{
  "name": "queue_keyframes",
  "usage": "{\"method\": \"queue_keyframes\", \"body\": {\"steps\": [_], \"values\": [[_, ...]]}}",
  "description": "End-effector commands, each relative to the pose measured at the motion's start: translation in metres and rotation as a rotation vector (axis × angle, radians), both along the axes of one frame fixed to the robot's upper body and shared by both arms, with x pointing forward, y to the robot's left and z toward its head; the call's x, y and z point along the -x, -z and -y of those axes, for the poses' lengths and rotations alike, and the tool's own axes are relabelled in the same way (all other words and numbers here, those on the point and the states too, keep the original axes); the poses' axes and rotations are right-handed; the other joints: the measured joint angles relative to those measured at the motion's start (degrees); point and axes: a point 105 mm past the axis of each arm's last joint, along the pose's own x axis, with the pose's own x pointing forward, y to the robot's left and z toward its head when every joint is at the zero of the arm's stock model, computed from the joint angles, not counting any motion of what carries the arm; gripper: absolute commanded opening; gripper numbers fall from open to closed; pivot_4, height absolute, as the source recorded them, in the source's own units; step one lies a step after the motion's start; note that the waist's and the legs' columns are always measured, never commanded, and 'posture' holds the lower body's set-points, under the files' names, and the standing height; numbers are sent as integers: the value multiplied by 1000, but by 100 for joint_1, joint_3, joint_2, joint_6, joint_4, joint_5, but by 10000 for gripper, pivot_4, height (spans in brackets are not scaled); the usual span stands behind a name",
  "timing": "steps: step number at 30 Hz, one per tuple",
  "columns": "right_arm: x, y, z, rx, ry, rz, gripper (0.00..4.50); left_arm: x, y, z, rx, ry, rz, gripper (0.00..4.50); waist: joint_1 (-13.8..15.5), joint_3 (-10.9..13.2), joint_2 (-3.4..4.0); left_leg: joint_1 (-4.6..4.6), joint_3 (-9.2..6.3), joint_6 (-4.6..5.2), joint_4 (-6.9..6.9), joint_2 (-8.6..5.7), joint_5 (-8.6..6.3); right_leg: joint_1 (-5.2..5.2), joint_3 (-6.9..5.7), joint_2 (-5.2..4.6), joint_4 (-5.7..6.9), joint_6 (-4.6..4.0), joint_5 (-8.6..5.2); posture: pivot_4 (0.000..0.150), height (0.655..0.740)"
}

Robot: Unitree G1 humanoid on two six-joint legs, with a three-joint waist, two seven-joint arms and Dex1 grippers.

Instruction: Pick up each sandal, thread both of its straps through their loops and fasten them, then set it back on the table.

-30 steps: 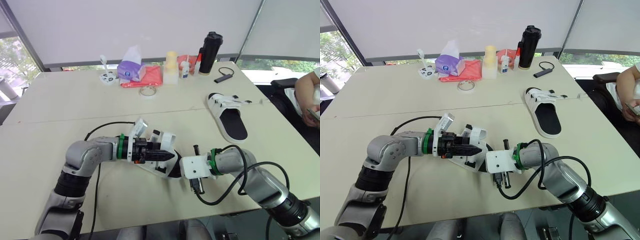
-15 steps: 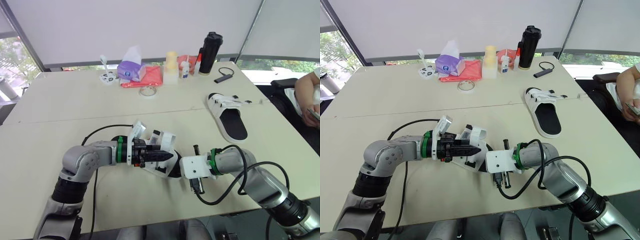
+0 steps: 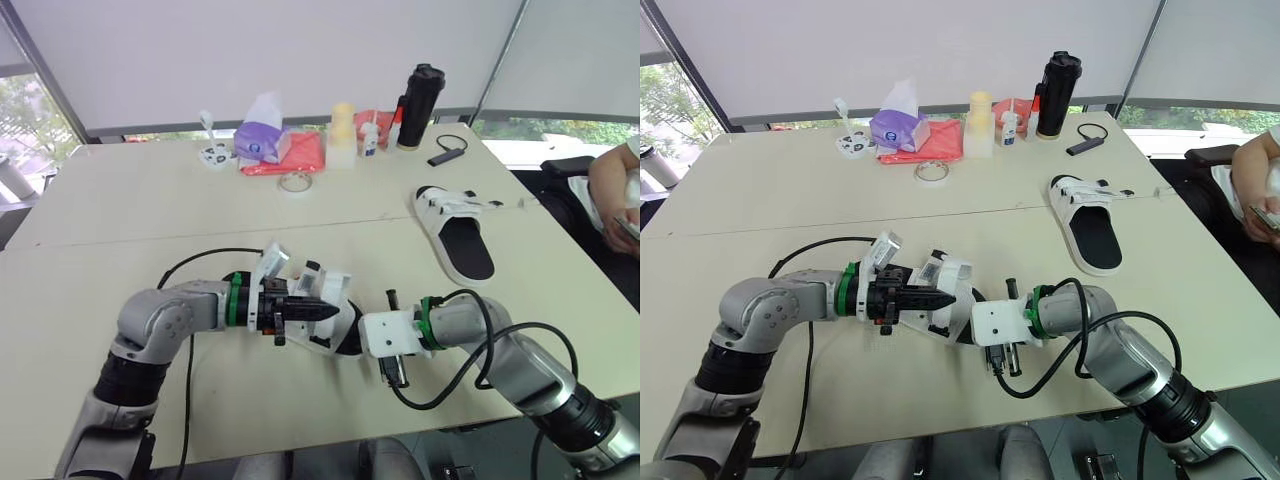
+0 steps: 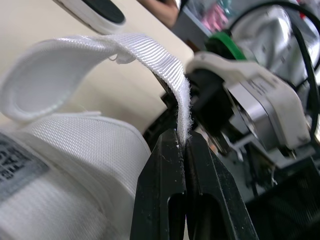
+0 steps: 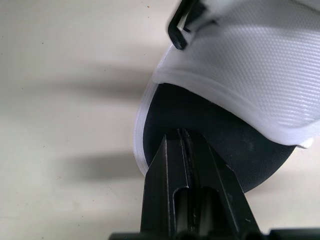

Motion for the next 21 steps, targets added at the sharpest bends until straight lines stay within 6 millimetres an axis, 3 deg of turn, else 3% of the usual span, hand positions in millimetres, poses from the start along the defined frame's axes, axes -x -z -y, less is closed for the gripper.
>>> {"method": "queue_keyframes", "body": {"steps": [1, 13, 21], "values": [[4, 20, 6, 52, 18, -75, 0, 0, -3, -2, -11, 57, 30, 251, -4, 0, 0, 0, 0, 0, 0, 0, 0, 0, 0, 0, 0, 0, 0, 1500, 7400], [5, 20, 6, 52, 20, -77, 0, -20, 14, 2, -64, 106, 67, 251, -4, -1, 0, 1, 1, 0, -1, 0, 0, -1, 0, 0, 0, -1, 0, 1500, 7400], [6, 20, 6, 53, 20, -78, 0, -20, 14, 8, -43, 152, 83, 251, -5, -1, 0, 1, 1, 0, -1, 0, 0, -1, 0, 0, 0, 8, -5, 1500, 7400]]}}
